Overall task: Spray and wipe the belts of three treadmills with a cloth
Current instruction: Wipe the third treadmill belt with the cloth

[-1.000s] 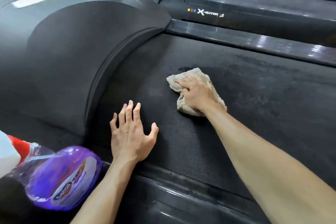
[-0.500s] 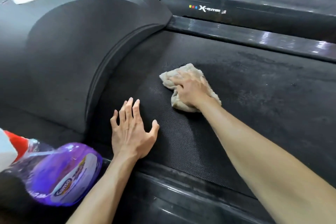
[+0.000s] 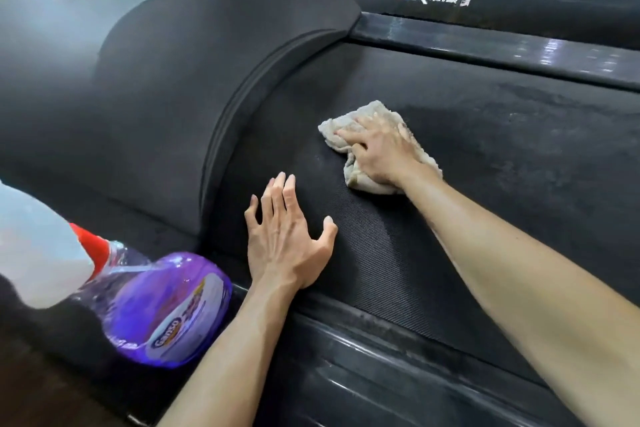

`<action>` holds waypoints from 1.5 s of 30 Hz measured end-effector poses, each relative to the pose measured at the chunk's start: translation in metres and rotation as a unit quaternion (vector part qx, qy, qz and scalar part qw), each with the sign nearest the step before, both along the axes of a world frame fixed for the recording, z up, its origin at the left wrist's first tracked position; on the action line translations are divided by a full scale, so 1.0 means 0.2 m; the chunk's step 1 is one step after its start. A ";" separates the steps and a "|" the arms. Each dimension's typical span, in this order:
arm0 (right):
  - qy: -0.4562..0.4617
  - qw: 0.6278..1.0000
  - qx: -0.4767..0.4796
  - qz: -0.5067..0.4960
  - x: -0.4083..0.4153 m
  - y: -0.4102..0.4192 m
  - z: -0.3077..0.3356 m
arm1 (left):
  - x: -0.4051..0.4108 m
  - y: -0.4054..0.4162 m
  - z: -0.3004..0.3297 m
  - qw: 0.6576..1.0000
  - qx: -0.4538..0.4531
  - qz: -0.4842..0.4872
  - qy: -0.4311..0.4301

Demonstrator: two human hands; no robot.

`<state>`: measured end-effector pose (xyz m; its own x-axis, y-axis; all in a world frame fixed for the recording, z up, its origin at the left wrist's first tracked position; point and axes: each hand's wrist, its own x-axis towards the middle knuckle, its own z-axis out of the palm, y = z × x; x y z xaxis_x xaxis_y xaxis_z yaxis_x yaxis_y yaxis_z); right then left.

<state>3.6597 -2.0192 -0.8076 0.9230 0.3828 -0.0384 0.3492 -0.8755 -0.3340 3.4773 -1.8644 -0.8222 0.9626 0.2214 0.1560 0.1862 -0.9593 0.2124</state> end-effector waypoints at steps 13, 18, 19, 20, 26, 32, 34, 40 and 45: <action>-0.012 1.000 0.008 -0.027 0.14 -0.05 -0.01 | 0.00 0.00 0.01 1.000 -0.004 -0.002 0.001; -0.028 0.987 0.022 0.155 -0.12 -0.06 -0.04 | 0.00 0.00 0.00 1.000 -0.005 0.001 0.001; -0.029 0.985 0.037 0.166 -0.17 -0.15 -0.05 | 0.00 0.00 0.01 1.000 -0.009 0.002 -0.003; -0.033 0.985 0.043 0.162 -0.18 -0.23 -0.06 | 0.00 -0.01 0.01 1.000 -0.014 0.002 -0.004; -0.011 1.000 -0.017 -0.006 0.23 -0.07 -0.01 | 0.00 0.00 0.02 1.000 -0.026 0.000 -0.011; -0.040 0.985 -0.011 0.165 0.03 0.15 -0.02 | 0.00 -0.01 0.02 1.000 -0.031 -0.001 -0.006; -0.044 0.980 0.020 0.191 -0.04 -0.02 -0.03 | -0.01 -0.01 0.02 0.999 -0.034 -0.001 -0.010; -0.026 0.998 -0.026 0.048 0.32 -0.02 0.04 | -0.01 -0.01 0.02 0.999 -0.046 0.001 -0.014; -0.080 0.992 -0.046 0.090 0.32 0.42 0.07 | 0.00 0.00 0.02 0.999 -0.044 -0.004 -0.012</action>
